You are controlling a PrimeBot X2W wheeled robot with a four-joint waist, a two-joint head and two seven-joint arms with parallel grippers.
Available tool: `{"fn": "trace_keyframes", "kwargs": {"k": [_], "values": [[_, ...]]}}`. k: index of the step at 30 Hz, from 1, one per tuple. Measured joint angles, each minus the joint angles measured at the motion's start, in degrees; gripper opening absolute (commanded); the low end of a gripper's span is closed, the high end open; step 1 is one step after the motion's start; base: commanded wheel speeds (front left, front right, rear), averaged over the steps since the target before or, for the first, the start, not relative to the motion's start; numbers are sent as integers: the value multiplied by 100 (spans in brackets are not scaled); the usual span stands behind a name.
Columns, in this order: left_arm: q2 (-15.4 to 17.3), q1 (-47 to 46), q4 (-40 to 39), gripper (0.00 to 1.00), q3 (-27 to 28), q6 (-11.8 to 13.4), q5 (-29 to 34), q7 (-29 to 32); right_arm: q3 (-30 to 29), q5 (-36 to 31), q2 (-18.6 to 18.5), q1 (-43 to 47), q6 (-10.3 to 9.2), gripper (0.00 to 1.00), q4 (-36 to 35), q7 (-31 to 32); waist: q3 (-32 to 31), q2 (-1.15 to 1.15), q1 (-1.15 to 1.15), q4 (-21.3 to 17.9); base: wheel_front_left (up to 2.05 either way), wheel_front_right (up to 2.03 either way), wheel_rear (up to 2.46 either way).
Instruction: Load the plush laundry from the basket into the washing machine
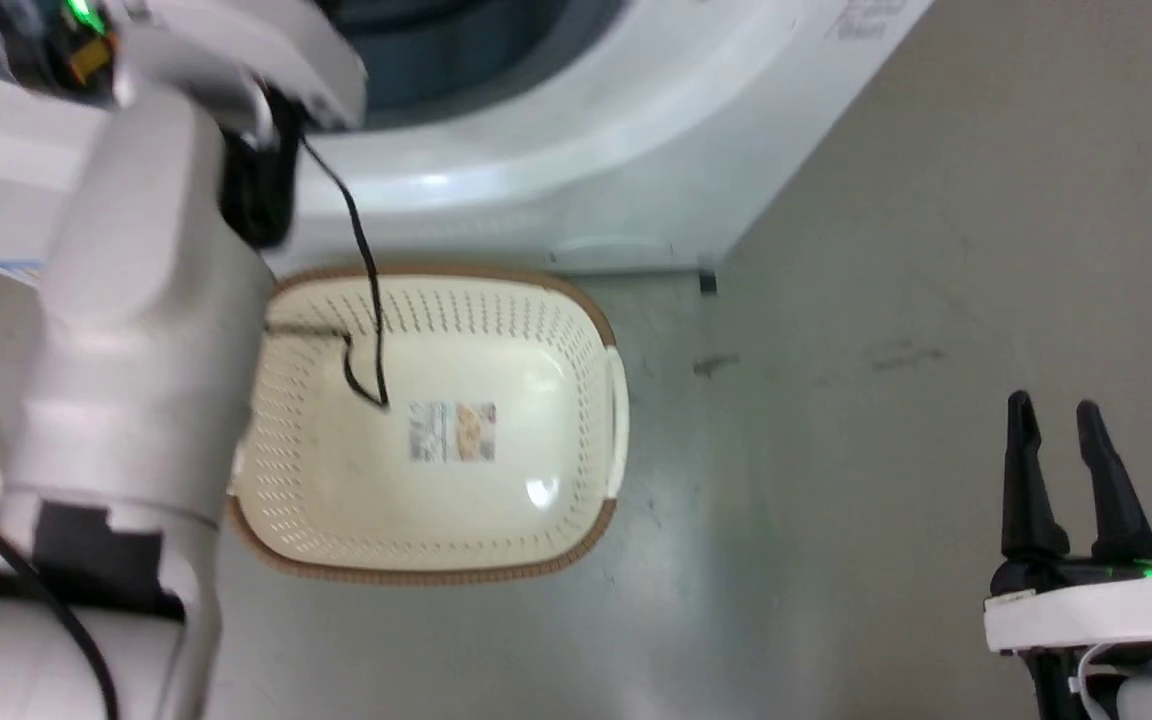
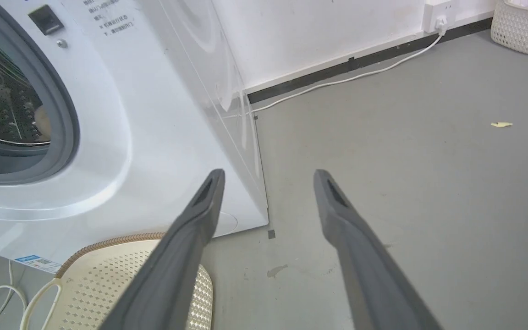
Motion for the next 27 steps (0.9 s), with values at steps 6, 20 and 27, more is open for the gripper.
{"fn": "trace_keyframes", "kwargs": {"k": [6,20,27], "values": [[-85,784,-218,100,83,40,-53,-44,69,-247,-1,179,0,100,125,0,-658,0,-1,142,0,0,0],[-291,2629,-947,100,-30,158,-42,-45,324,-1220,-1,628,0,100,275,0,-2105,0,-1,487,0,0,0],[-292,3460,-1438,100,-71,353,-23,-46,360,-1292,0,860,0,100,318,0,-2683,-1,-1,726,0,0,0]]}}
